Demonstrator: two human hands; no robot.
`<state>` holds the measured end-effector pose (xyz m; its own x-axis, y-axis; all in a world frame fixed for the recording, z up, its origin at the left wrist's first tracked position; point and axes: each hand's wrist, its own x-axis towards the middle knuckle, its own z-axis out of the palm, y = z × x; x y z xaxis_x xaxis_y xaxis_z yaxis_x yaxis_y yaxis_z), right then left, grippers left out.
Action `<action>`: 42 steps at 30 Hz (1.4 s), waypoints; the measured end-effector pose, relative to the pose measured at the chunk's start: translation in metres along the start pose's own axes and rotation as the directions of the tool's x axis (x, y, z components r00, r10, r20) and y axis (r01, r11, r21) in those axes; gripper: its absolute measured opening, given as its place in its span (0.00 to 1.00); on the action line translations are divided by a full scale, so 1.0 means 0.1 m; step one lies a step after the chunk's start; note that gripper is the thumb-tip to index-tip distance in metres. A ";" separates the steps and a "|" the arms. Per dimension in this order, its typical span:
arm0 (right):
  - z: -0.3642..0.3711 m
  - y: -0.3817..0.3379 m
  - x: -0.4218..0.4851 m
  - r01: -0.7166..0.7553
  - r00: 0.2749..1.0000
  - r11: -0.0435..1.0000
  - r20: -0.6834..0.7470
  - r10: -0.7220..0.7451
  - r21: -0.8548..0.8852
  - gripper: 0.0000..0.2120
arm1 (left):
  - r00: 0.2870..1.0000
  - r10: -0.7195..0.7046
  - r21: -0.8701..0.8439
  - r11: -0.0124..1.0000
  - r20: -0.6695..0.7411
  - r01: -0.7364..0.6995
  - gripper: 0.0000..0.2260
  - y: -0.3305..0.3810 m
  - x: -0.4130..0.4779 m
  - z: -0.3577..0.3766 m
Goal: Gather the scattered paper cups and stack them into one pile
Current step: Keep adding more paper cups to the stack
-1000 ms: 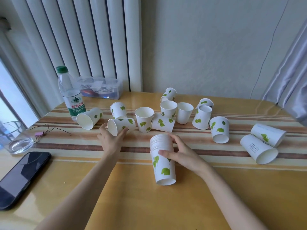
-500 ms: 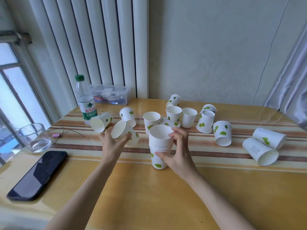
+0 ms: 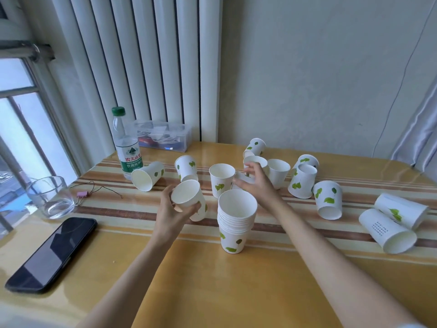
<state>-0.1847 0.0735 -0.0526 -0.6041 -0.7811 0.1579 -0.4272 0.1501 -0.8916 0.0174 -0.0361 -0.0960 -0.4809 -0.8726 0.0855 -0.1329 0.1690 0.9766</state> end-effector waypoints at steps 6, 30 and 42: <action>0.29 0.11 0.56 0.017 0.984 0.949 0.173 0.040 -0.314 0.50 | 0.993 0.003 0.001 1.000 0.119 -0.004 0.36 -0.01 -0.01 0.09; -0.27 -0.50 -0.83 0.147 0.966 0.986 0.204 -0.160 0.077 0.37 | 0.987 0.107 -0.124 0.988 0.124 -0.091 0.32 0.19 -0.25 -0.11; -0.06 -0.29 -1.00 0.024 0.957 0.992 0.283 -0.059 0.127 0.46 | 0.953 0.277 -0.208 0.946 0.118 -0.249 0.30 0.71 -0.44 -0.17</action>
<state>-0.1156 0.1506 -0.0401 -0.3623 -0.9283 0.0837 -0.3523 0.0532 -0.9344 0.0436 0.0061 -0.0271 -0.5979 -0.7309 0.3291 0.1741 0.2823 0.9434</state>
